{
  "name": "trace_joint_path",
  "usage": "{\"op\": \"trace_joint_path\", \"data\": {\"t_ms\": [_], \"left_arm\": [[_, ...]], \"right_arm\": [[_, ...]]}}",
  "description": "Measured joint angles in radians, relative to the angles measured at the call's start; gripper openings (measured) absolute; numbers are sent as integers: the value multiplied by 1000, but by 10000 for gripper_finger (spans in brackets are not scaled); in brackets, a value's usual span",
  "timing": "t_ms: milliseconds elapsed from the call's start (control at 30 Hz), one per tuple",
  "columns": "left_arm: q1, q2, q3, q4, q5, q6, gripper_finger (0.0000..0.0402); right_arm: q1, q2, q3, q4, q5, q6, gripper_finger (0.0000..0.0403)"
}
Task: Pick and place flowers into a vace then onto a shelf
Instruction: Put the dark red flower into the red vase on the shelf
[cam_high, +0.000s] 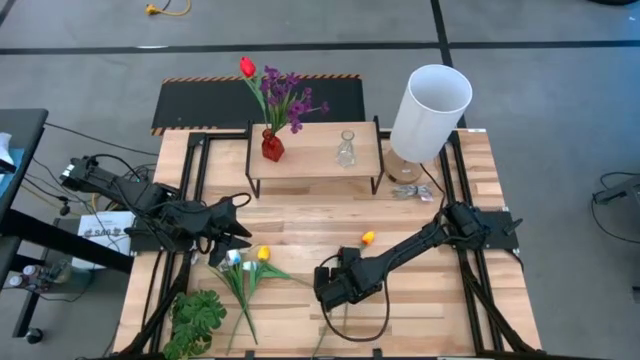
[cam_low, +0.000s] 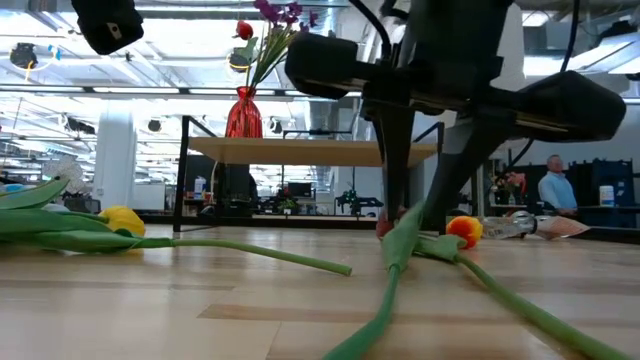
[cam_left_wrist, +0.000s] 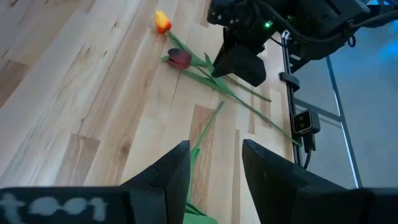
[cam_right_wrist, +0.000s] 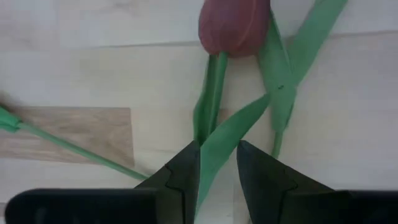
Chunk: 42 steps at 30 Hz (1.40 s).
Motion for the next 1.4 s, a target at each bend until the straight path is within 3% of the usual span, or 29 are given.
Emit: {"op": "trace_joint_path", "data": {"t_ms": [1033,1400], "left_arm": [[0,0,0,1,-18,8,135],[0,0,0,1,-18,8,135]], "right_arm": [[-29,1,-28,78,-61,-75,100],[-28,2,-81,167,-51,-71,172]]}}
